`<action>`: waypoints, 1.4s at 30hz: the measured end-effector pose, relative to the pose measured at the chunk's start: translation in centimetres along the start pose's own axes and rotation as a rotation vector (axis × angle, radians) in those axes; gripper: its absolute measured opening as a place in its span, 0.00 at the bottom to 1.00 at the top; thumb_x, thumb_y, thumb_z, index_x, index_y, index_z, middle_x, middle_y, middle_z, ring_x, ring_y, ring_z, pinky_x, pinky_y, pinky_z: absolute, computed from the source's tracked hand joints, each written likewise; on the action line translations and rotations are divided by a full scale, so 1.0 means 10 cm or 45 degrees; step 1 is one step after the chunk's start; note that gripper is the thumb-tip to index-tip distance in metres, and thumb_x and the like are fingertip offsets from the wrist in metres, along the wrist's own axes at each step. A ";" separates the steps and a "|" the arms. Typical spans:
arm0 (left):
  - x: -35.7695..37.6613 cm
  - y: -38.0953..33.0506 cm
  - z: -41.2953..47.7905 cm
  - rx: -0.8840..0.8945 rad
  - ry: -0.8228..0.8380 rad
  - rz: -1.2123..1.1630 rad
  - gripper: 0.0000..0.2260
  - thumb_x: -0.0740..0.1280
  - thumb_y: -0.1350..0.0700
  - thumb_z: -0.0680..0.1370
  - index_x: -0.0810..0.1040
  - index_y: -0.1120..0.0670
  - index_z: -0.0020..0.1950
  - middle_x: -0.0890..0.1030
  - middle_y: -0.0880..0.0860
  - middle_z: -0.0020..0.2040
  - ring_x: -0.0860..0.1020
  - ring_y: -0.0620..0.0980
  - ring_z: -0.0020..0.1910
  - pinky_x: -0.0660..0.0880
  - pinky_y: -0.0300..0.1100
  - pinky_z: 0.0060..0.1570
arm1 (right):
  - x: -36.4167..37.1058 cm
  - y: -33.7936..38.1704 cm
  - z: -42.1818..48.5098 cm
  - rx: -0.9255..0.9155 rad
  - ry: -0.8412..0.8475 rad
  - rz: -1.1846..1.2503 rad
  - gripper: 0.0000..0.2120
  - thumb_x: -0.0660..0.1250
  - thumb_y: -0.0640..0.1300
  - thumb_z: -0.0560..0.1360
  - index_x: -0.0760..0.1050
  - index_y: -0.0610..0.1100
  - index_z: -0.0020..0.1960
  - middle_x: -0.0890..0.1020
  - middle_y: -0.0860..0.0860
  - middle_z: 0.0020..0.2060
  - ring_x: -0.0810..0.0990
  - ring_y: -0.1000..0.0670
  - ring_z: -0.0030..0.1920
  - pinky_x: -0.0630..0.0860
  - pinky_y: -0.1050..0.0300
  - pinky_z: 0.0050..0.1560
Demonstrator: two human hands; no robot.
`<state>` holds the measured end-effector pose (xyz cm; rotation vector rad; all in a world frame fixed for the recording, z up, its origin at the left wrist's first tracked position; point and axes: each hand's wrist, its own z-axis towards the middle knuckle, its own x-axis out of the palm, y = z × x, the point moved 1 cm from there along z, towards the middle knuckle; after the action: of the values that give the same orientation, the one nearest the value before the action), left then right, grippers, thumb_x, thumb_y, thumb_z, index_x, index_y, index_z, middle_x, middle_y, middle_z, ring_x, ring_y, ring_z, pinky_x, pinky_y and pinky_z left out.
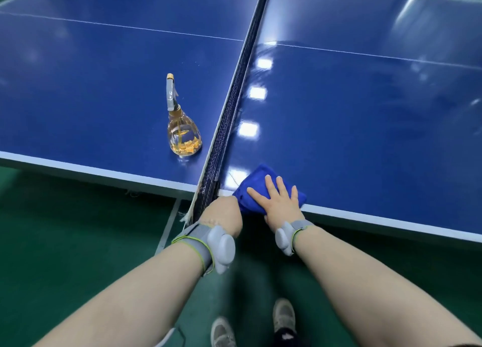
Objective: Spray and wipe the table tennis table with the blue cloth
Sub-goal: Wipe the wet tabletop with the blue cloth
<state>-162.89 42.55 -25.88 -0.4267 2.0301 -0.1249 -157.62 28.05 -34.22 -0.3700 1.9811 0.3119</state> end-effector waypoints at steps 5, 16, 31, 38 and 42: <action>-0.02 -0.01 -0.22 0.061 0.005 0.020 0.12 0.61 0.61 0.78 0.74 0.59 0.61 0.78 0.58 0.60 0.76 0.56 0.60 0.72 0.44 0.55 | -0.07 0.05 -0.20 0.061 0.079 0.148 0.33 0.59 0.39 0.76 0.55 0.65 0.75 0.50 0.48 0.78 0.47 0.40 0.77 0.54 0.34 0.72; -0.04 0.02 -0.63 -0.058 0.005 -0.172 0.21 0.63 0.52 0.79 0.67 0.60 0.68 0.75 0.60 0.64 0.74 0.58 0.63 0.71 0.46 0.61 | -0.55 -0.04 -0.76 0.334 -0.008 1.658 0.12 0.70 0.45 0.65 0.80 0.51 0.48 0.84 0.47 0.50 0.82 0.44 0.54 0.76 0.46 0.62; -0.61 0.50 -1.05 -0.119 -0.116 -1.146 0.14 0.60 0.45 0.74 0.73 0.56 0.41 0.75 0.56 0.37 0.73 0.55 0.35 0.79 0.49 0.43 | -1.36 0.95 -1.26 0.142 0.333 2.714 0.20 0.67 0.41 0.67 0.77 0.37 0.58 0.83 0.40 0.50 0.82 0.44 0.48 0.78 0.49 0.59; -1.03 1.38 -1.05 -0.146 -0.325 -1.156 0.26 0.66 0.49 0.76 0.63 0.54 0.70 0.75 0.50 0.56 0.77 0.51 0.53 0.72 0.40 0.52 | -1.48 1.87 -0.96 0.103 0.206 2.772 0.27 0.69 0.42 0.69 0.74 0.36 0.67 0.80 0.38 0.60 0.80 0.41 0.59 0.74 0.46 0.65; -1.18 1.93 -0.98 -0.086 -0.369 -1.018 0.28 0.66 0.52 0.76 0.59 0.53 0.74 0.71 0.54 0.66 0.74 0.54 0.60 0.70 0.40 0.57 | -1.42 2.42 -0.72 0.243 0.090 2.685 0.20 0.69 0.39 0.73 0.75 0.33 0.64 0.81 0.37 0.58 0.80 0.39 0.59 0.75 0.42 0.64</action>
<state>-171.21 63.83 -16.42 -1.2084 1.4847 -0.4519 -167.38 49.27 -17.05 1.9741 1.6400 1.3031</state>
